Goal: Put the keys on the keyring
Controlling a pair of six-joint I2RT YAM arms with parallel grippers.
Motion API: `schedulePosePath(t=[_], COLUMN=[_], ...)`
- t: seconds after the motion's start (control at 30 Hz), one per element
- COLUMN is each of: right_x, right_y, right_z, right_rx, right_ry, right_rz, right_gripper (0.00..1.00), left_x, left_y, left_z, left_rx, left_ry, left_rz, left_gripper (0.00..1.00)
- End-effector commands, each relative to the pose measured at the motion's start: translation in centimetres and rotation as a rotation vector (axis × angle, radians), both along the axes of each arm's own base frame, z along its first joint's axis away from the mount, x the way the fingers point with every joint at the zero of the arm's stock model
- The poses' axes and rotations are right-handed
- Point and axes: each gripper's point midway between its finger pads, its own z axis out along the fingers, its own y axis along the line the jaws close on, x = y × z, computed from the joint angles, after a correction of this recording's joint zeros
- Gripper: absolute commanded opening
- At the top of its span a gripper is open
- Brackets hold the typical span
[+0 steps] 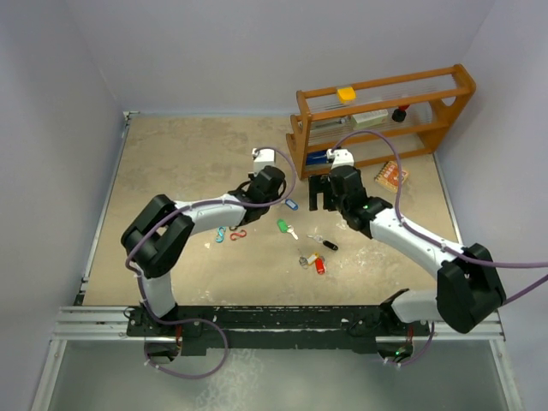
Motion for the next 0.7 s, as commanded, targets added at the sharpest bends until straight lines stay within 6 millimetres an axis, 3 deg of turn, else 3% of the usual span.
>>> schedulePosePath(t=[0.0,0.27,0.67], right_x=[0.4,0.1,0.0], right_y=[-0.6,-1.6,-2.2], right_z=[1.8,2.5,2.6], right_rx=[0.011,0.011,0.013], right_ry=[-0.061,-0.09,-0.099], right_rz=[-0.041,-0.068,-0.076], right_gripper=[1.0,1.0,1.0], left_x=[1.2,1.6,1.9], left_y=[-2.5,-5.2,-5.9], left_z=[1.7,0.4,-1.9], left_rx=[-0.086,-0.082,-0.007], left_ry=[-0.053,-0.023,0.012], left_rz=[0.038,0.014,0.035], left_gripper=[0.0,0.0,0.0])
